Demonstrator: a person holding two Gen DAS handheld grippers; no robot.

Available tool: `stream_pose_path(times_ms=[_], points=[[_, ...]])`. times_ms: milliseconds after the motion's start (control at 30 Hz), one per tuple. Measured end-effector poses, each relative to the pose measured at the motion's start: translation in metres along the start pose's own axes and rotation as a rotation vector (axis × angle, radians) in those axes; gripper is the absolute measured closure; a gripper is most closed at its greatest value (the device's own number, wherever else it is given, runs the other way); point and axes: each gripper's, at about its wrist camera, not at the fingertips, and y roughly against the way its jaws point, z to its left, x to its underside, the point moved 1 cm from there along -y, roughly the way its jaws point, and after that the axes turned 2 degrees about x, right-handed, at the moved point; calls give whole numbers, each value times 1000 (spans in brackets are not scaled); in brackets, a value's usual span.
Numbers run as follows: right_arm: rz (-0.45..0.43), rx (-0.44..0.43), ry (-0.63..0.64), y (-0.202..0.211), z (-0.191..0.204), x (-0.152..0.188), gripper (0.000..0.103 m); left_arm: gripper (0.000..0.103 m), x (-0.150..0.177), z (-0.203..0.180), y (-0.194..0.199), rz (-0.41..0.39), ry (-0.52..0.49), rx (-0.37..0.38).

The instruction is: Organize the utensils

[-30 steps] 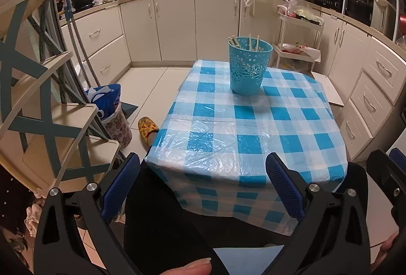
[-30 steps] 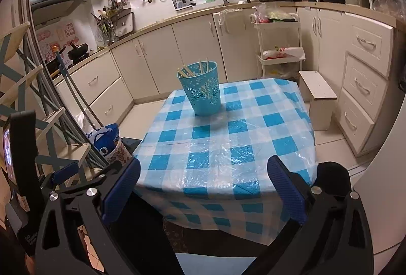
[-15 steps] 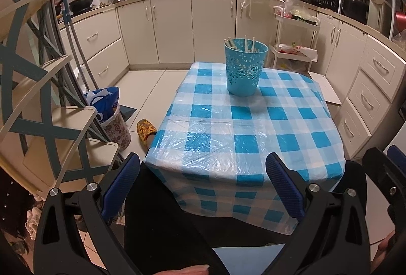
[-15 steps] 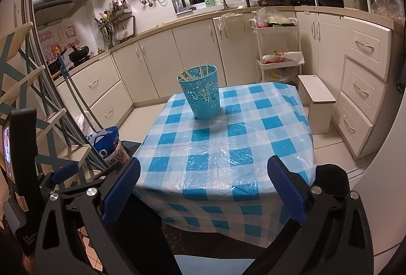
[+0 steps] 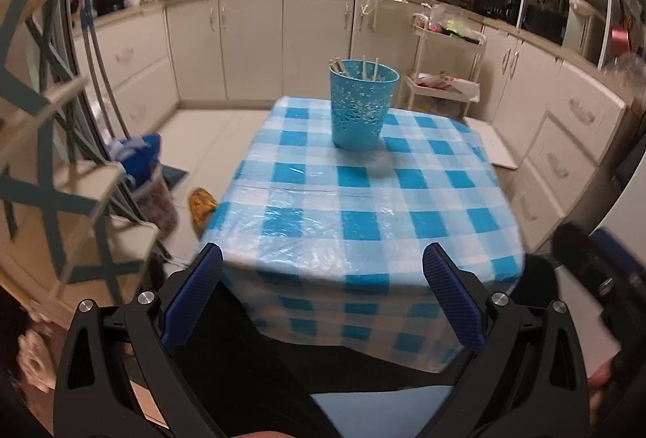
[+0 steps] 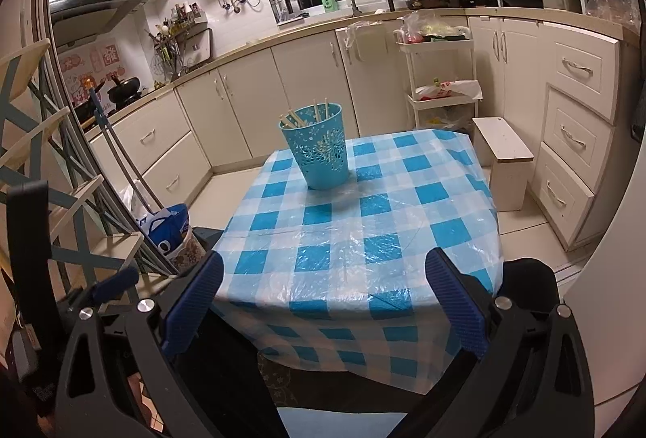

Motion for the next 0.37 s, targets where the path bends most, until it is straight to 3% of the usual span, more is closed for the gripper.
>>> stream_pose_path(times_ms=[367], points=[[-34, 21, 21, 1, -1, 2, 7, 8, 3, -2, 3, -18, -6, -45]])
